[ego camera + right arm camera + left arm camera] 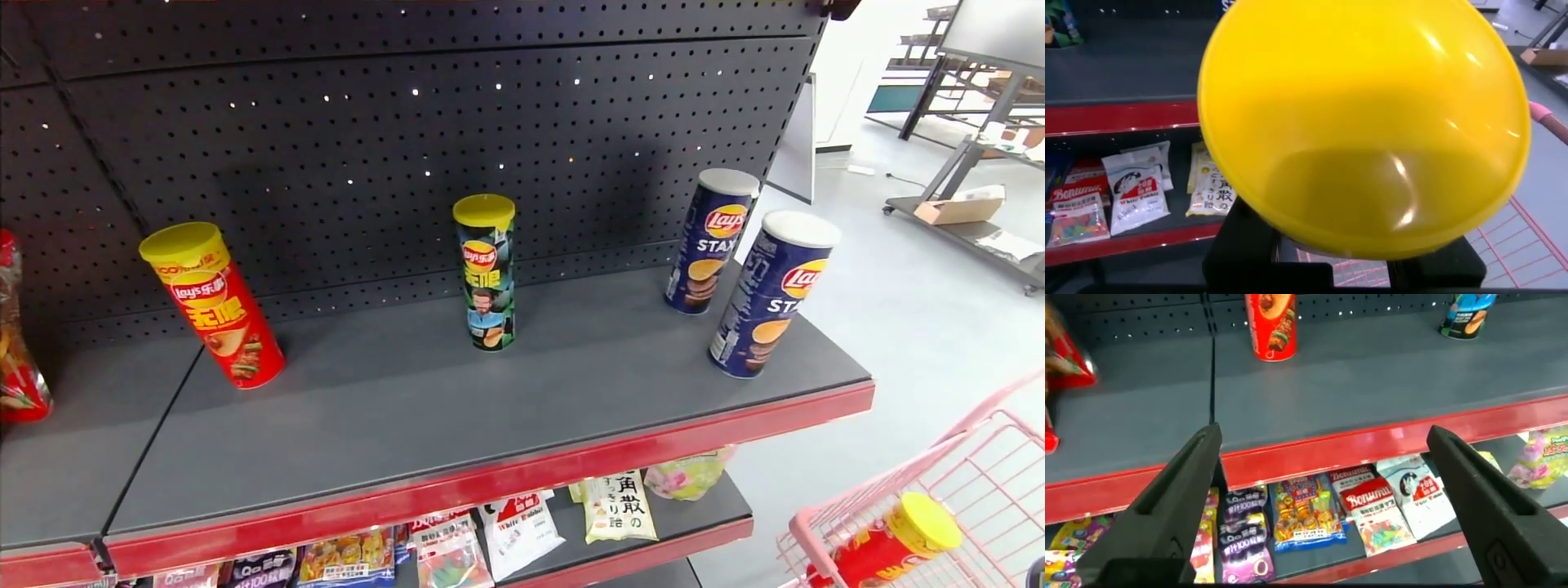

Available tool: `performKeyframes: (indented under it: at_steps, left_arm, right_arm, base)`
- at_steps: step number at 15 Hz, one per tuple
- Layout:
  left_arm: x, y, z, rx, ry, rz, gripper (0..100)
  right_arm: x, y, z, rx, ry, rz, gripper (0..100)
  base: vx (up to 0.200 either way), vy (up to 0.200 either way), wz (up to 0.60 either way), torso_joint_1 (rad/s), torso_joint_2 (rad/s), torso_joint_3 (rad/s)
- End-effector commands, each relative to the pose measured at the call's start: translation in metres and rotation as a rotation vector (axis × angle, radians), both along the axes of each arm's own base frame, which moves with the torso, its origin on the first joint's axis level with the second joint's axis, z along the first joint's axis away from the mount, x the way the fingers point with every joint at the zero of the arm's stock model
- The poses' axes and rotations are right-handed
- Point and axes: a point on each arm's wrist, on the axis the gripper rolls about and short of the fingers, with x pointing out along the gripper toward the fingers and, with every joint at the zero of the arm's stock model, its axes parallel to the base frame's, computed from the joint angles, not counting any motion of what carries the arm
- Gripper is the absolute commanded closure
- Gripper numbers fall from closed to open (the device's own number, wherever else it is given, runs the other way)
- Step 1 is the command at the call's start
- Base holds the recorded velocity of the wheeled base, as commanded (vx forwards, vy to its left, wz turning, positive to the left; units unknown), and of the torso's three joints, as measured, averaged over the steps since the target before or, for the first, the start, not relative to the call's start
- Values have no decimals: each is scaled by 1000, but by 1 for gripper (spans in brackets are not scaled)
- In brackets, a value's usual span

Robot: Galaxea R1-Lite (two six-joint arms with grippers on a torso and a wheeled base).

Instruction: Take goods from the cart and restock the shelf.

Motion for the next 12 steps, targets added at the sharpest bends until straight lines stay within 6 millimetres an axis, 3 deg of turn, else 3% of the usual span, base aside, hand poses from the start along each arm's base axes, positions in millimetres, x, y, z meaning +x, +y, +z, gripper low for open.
performKeyframes:
  at_steps: [1, 3, 4, 5, 6, 7, 8, 9, 10, 12]
  left_arm:
    - [0, 0, 0, 1, 3, 0, 0]
    - [1, 0, 1, 27, 12, -13, 0]
    - [2, -2, 2, 75, 25, -103, 0]
    - [1, -4, 27, 78, -4, -218, 0]
    - [17, -6, 84, 55, 35, -306, 0]
    - [41, -8, 119, 20, 84, -336, 0]
    - [59, -9, 132, 20, 124, -349, 0]
    - [92, -13, 133, 61, 211, -421, 0]
    - [109, -18, 130, 61, 248, -480, 0]
    - [175, -41, 124, 69, 244, -620, 0]
  right_arm:
    - [-1, 0, -2, 7, -5, 20, 100]
    - [0, 1, -1, 7, -3, 49, 100]
    - [0, 1, 0, 10, -5, 48, 100]
    - [1, 1, 3, 9, 0, 46, 100]
    - [1, 1, 6, 7, 1, 41, 100]
    - [5, 2, 9, 5, 21, 38, 100]
    - [8, 2, 10, 0, 36, 37, 100]
    - [15, 4, 17, -5, 66, 38, 100]
    - [18, 5, 19, -5, 75, 38, 100]
    - [30, 8, 29, 0, 61, 36, 100]
  base:
    - [0, 0, 0, 0, 0, 0]
    - [0, 0, 0, 0, 0, 0]
    - [0, 0, 0, 0, 0, 0]
    - [0, 0, 0, 0, 0, 0]
    - [0, 0, 0, 0, 0, 0]
    - [0, 0, 0, 0, 0, 0]
    - [0, 0, 0, 0, 0, 0]
    - [0, 0, 0, 0, 0, 0]
    - [0, 0, 0, 0, 0, 0]
    - [0, 0, 0, 0, 0, 0]
